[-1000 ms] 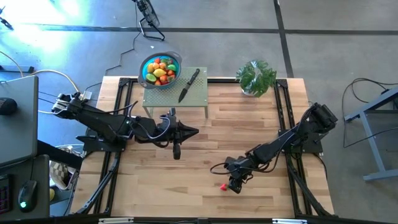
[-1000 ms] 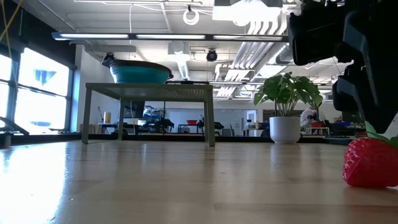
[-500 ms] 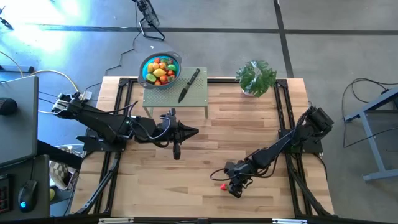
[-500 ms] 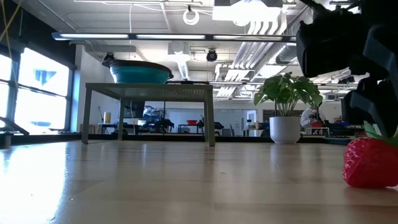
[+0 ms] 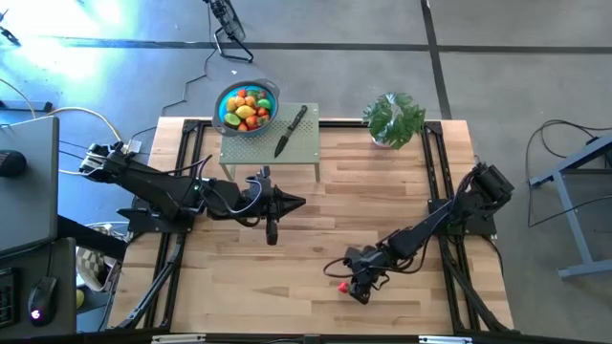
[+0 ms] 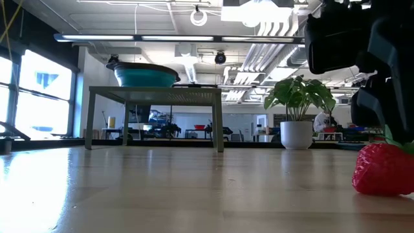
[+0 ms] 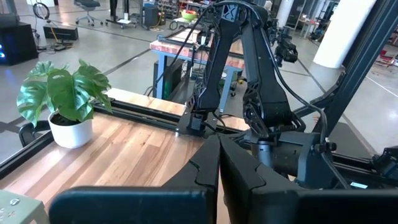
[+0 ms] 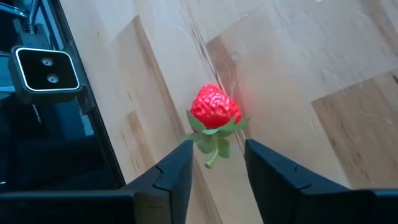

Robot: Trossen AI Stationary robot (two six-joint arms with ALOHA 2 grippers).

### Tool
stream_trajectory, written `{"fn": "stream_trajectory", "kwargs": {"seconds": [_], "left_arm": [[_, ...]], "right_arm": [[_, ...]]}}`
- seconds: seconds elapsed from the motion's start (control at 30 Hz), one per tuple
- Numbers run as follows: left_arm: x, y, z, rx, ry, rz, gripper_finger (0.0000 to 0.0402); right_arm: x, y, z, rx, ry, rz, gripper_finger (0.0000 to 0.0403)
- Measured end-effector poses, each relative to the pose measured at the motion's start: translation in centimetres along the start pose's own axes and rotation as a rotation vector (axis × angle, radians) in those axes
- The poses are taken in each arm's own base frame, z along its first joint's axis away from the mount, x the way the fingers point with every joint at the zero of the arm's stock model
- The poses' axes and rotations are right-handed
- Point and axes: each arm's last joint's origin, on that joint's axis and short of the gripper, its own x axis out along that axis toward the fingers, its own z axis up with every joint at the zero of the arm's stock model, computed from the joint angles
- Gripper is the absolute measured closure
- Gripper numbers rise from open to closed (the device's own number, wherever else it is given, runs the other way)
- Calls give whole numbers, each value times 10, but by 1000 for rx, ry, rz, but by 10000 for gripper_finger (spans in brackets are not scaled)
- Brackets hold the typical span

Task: Pick & Place Fruit
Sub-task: Put the strawberry into the strainer bowl on the shelf

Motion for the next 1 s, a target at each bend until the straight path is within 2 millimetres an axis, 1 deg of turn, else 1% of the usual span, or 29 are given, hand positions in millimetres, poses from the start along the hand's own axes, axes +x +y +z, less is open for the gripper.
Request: {"fn": "stream_trajectory", "kwargs": {"seconds": [0.17, 0.43, 0.63, 1.0], "left_arm": [[0, 0, 0, 1, 1, 0, 392], [0, 0, 0, 1, 3, 1, 392], [0, 0, 0, 1, 3, 1, 392], [0, 0, 0, 1, 2, 0, 392]], "right_arm": [[0, 0, 0, 0, -3, -1, 293], [0, 0, -1, 0, 18, 9, 356], [0, 0, -1, -4, 26, 13, 393], [-2, 2, -1, -41, 38, 27, 398]]}}
